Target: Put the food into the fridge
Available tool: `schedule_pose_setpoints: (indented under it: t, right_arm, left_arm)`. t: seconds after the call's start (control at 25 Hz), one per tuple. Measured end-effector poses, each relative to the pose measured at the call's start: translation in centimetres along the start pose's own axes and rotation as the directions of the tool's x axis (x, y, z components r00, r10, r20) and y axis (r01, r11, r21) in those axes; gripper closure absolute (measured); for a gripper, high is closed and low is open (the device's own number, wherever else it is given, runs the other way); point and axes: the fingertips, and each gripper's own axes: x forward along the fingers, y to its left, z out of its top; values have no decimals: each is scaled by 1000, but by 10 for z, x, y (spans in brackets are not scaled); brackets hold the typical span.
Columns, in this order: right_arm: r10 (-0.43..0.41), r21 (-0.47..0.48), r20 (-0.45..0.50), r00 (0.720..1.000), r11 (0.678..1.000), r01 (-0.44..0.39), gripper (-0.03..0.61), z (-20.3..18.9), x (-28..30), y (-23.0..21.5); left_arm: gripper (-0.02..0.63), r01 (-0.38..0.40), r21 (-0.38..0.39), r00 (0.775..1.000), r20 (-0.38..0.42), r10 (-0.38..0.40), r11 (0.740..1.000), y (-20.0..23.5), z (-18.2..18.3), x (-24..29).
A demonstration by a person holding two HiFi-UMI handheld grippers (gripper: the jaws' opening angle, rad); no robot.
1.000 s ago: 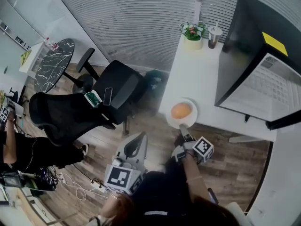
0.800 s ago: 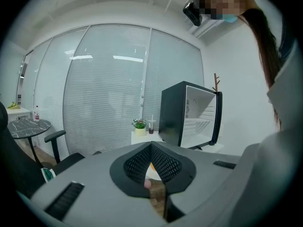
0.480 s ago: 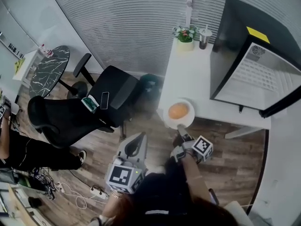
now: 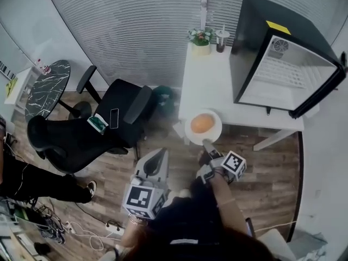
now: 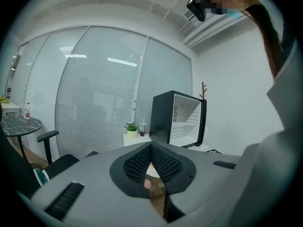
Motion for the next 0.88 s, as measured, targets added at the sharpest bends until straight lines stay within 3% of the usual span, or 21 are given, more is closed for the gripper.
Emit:
schedule_pose_setpoints:
  t: [0.44,0.88]
  right_arm:
    - [10,0,20,1000,1000,-10,565,8,-18,6]
    - [24,-7,-7,1000,1000,-24,565,47,-45,6]
  left_arm:
    - [601,30,2,999,15,-30,1000,-10,4,7]
    - [601,40,4,999,22,-40,999,-66,13,39]
